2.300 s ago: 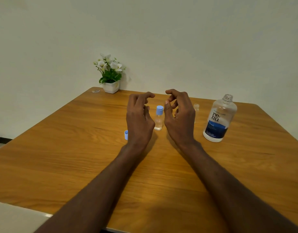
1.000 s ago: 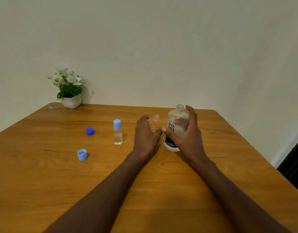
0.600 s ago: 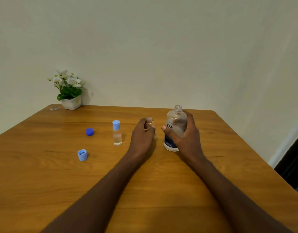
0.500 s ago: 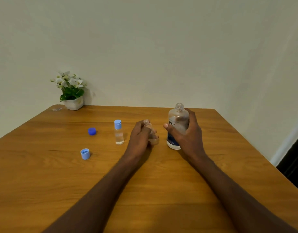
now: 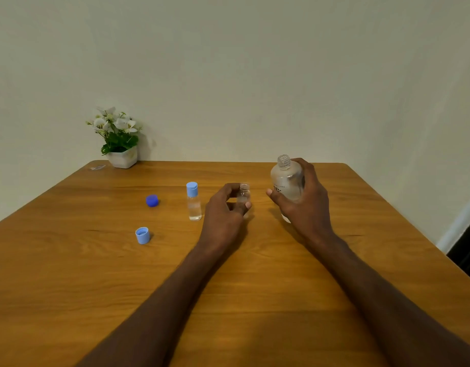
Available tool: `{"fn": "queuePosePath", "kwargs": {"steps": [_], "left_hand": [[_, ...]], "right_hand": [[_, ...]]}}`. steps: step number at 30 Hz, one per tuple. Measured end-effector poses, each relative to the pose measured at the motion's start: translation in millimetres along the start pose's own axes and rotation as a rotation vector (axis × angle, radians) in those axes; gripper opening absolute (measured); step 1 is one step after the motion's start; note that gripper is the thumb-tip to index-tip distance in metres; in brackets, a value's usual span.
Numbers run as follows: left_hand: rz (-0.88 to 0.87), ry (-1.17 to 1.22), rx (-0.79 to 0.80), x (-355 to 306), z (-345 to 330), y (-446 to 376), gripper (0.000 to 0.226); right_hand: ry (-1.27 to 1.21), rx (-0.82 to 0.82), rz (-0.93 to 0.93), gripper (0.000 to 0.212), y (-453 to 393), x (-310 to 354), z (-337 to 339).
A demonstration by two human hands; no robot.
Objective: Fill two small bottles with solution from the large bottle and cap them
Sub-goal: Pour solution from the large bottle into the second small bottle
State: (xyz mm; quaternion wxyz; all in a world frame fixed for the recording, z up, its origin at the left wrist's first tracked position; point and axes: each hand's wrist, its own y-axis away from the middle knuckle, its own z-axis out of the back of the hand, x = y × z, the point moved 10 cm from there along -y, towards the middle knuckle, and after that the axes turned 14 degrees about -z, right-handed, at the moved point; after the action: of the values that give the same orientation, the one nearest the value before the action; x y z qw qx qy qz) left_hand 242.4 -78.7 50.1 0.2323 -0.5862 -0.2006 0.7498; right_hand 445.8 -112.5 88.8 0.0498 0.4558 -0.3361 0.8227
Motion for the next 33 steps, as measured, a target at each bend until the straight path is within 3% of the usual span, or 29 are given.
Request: {"fn": "queuePosePath", "kwargs": {"steps": [16, 33], "left_hand": [[-0.035, -0.061, 0.019, -4.0, 0.6, -2.7, 0.048], [-0.074, -0.100, 0.021, -7.0, -1.1, -0.2, 0.048]], "right_hand": [[0.406, -0.027, 0.105, 0.086, 3.9, 7.6, -6.9], [0.442, 0.042, 0.123, 0.086, 6.9, 10.8, -12.2]]}}
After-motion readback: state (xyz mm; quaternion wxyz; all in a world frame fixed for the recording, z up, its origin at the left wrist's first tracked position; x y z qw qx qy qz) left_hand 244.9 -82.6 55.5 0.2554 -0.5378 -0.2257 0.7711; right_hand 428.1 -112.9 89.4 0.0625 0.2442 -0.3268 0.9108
